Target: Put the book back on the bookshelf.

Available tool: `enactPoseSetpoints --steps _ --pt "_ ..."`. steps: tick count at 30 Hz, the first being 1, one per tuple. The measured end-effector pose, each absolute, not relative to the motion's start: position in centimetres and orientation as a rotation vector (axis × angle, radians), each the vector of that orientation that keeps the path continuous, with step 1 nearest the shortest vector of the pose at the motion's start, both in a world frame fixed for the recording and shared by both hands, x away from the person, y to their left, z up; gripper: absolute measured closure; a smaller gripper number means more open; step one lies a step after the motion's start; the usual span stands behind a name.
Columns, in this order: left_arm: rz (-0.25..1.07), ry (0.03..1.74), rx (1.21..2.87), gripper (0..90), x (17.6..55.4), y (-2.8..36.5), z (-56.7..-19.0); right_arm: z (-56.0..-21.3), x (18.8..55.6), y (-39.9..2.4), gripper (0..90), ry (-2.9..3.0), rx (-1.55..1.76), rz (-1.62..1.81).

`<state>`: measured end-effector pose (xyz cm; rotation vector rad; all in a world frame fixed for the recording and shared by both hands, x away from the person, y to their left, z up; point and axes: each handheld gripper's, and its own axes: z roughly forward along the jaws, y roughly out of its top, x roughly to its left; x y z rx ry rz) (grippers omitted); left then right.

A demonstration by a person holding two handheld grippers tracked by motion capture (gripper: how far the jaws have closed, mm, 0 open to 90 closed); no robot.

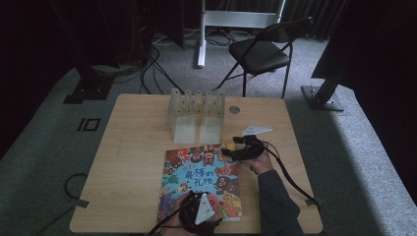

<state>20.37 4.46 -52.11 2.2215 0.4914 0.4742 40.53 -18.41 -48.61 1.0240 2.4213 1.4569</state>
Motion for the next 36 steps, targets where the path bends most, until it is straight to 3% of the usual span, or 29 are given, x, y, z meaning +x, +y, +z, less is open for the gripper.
enactPoseSetpoints --steps 18,25,36 --pt "0.560 0.456 2.159 9.9 19.9 4.9 -51.1 -48.5 40.7 -18.5 16.9 2.408 1.044 1.512" --pt "0.550 0.468 2.118 10.9 19.9 5.6 -50.5 -49.3 40.6 -17.8 22.9 2.469 1.047 1.503" --pt "0.502 0.474 2.122 11.8 20.2 5.8 -50.6 -48.8 40.3 -18.0 39.8 2.468 1.030 1.553"
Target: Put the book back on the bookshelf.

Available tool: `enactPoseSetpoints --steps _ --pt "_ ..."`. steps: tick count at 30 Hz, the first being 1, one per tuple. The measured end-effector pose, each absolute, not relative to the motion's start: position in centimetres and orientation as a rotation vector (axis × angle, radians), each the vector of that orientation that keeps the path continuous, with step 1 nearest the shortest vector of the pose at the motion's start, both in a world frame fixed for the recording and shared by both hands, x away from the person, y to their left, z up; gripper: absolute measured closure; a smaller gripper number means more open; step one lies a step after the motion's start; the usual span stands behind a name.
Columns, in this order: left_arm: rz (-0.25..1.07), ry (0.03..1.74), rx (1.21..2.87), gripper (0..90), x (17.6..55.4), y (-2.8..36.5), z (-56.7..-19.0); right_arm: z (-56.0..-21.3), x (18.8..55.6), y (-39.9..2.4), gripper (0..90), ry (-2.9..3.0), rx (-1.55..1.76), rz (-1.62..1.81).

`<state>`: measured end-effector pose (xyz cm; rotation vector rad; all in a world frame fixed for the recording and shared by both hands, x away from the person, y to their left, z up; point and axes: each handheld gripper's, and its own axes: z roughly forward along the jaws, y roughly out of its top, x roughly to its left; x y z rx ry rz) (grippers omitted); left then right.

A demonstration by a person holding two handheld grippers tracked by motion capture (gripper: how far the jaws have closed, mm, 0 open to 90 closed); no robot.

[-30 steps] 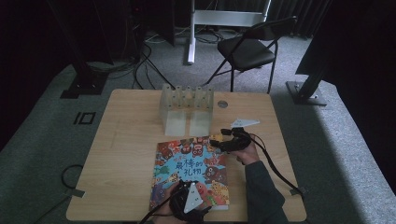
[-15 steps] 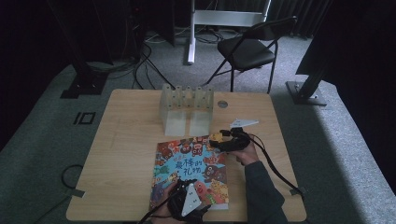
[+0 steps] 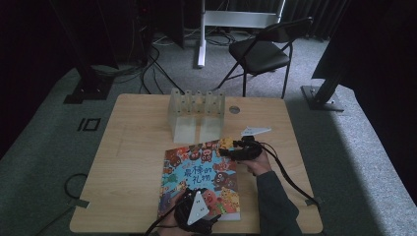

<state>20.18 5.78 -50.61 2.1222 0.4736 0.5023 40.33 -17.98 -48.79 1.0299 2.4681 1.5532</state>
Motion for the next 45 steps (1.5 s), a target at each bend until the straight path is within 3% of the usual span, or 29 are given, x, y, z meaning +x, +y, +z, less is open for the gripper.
enactPoseSetpoints --steps 20,30,45 --pt "0.455 0.527 2.138 14.9 19.9 8.4 -50.8 -48.2 40.6 -18.4 53.8 2.459 1.060 1.669" --pt "0.432 0.595 2.098 14.9 19.6 11.4 -50.4 -47.9 40.7 -18.4 55.3 2.464 1.054 1.673" --pt "0.465 0.756 2.010 15.0 23.0 15.3 -49.7 -46.6 40.7 -17.8 57.0 2.475 1.017 1.653"
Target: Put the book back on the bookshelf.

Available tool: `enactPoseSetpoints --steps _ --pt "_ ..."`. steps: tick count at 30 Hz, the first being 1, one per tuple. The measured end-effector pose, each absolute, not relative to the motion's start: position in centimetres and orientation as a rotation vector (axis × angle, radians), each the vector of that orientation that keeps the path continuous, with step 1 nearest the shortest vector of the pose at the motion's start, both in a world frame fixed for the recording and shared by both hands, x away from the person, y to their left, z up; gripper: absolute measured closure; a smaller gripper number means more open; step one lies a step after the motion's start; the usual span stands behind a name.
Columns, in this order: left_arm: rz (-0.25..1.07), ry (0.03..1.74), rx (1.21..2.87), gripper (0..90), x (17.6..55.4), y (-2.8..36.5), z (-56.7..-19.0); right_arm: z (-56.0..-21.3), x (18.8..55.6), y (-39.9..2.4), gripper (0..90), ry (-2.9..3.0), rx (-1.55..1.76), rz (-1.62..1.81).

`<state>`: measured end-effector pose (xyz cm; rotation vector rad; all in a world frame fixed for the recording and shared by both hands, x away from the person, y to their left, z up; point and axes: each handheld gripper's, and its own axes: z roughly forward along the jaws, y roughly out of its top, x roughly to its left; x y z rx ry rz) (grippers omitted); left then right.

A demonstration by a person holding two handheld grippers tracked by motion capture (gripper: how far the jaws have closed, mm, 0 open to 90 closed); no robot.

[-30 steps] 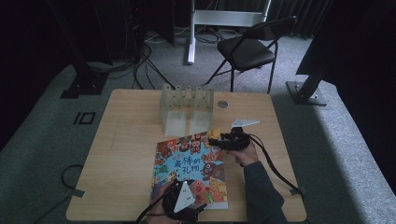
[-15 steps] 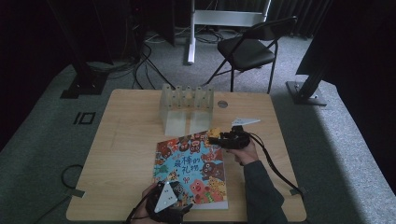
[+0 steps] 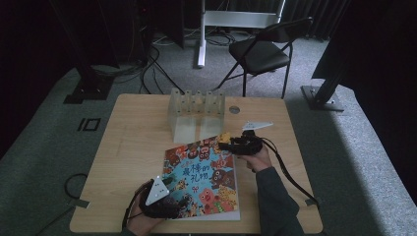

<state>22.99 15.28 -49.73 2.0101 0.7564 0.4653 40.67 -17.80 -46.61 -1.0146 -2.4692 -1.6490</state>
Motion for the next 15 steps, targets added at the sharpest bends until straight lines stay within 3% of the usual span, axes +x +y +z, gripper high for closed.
enactPoseSetpoints --steps 15 --pt "0.410 0.837 1.972 15.0 25.2 16.8 -50.2 -45.5 40.2 -17.5 59.1 -2.483 -0.998 -1.679"
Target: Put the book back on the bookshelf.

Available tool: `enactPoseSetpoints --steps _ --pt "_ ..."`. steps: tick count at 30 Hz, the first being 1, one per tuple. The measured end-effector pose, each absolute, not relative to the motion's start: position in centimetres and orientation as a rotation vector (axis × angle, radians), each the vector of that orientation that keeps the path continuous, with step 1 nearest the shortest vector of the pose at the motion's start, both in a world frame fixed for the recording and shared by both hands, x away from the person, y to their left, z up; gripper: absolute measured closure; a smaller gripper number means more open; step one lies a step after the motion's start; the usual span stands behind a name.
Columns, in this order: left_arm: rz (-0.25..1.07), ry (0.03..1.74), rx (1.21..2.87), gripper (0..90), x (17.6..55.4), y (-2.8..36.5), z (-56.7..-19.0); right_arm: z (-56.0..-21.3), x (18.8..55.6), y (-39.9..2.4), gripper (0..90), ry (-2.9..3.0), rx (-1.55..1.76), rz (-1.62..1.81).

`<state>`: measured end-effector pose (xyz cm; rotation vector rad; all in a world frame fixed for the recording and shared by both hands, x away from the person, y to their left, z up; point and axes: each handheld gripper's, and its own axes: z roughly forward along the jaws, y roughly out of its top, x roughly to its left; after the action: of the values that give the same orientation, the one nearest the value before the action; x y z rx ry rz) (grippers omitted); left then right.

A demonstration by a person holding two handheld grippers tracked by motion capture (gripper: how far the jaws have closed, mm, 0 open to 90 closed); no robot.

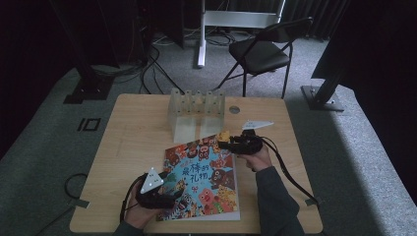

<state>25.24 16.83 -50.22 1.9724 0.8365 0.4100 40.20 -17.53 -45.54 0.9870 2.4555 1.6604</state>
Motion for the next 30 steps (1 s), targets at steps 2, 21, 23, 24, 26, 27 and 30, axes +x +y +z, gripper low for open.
enactPoseSetpoints --steps 2,21,23,24,26,27,30 --pt "0.383 0.852 1.955 15.0 25.5 17.0 -50.4 -45.4 40.1 -17.6 59.4 2.448 0.984 1.663" --pt "0.326 0.880 1.918 15.0 26.8 17.2 -50.5 -43.5 38.6 -18.2 63.7 2.380 0.928 1.698" --pt "0.325 0.879 1.915 15.0 27.0 17.2 -50.5 -43.3 38.5 -18.2 64.4 2.373 0.917 1.710" --pt "0.324 0.879 1.913 15.0 27.0 17.1 -50.4 -43.1 38.4 -18.2 64.8 2.369 0.916 1.713" --pt "0.323 0.876 1.909 15.0 27.2 17.1 -50.3 -42.8 38.3 -18.3 65.6 2.359 0.904 1.724" --pt "0.323 0.875 1.907 15.0 27.3 17.0 -50.3 -42.7 38.2 -18.3 66.1 2.351 0.899 1.729" --pt "0.323 0.874 1.905 15.0 27.4 16.9 -50.2 -42.2 37.8 -18.4 67.7 2.321 0.881 1.749"
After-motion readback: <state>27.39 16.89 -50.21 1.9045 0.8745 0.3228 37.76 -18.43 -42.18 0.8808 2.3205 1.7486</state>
